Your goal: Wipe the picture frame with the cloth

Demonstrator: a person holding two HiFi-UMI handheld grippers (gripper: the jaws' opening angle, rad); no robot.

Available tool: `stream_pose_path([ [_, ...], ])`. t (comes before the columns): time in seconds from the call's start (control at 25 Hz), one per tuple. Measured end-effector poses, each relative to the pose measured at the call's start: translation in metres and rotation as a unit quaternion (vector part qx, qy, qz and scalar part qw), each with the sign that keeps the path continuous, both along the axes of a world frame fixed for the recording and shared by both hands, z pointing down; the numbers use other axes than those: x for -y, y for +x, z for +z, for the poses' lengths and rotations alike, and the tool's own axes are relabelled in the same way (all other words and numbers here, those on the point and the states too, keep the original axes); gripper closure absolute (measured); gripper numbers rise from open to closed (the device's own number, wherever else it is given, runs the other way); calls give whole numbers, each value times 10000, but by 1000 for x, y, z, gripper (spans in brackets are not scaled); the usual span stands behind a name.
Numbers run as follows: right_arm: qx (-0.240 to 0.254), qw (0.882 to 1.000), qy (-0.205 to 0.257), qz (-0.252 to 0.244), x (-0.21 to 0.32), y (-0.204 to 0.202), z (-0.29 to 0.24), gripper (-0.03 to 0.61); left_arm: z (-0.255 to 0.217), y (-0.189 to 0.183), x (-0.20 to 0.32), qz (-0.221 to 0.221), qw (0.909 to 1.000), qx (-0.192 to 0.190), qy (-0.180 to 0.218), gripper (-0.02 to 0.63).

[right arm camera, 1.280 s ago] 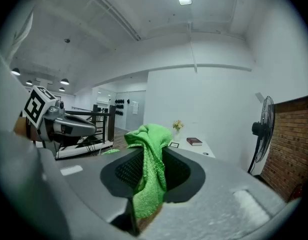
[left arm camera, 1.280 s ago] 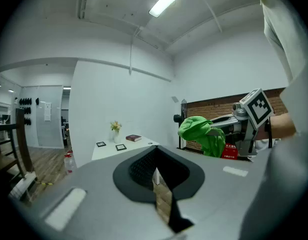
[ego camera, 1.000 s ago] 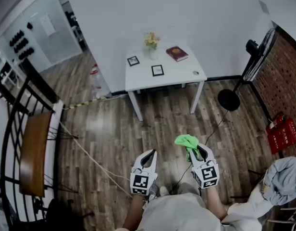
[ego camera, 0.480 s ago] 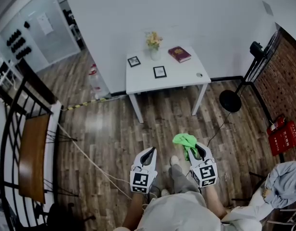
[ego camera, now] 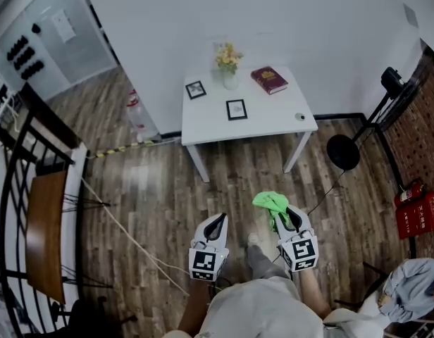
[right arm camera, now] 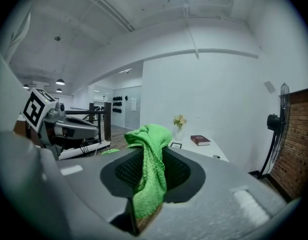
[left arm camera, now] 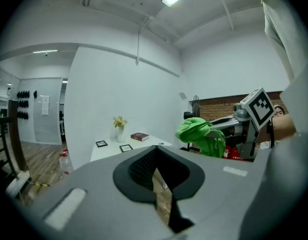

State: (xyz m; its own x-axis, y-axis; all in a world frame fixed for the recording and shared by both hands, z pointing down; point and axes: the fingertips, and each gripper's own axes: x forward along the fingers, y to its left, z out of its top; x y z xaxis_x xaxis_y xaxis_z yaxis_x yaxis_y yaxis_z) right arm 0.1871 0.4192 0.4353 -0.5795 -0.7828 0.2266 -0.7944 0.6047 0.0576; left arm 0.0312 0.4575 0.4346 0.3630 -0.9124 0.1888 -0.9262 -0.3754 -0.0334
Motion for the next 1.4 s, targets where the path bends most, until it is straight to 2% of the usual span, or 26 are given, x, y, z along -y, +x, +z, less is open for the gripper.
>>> stream_pose_path([
  [0.28, -15, 9998, -104, -164, 88, 0, -4, 486, -6, 3, 85, -170, 9998, -6, -73, 594],
  [0.6, 39, 9992, -152, -356, 161, -1, -7, 486, -10, 6, 155, -304, 9994, 115, -146, 594],
  [0.96, 118, 9991, -166, -374, 206, 2, -9, 486, -16, 15, 195, -289, 9993, 203, -116, 594],
  [1.4, 84, 9990, -202, -381, 251, -7, -4, 486, -15, 10, 240, -302, 9994, 141, -44, 594],
])
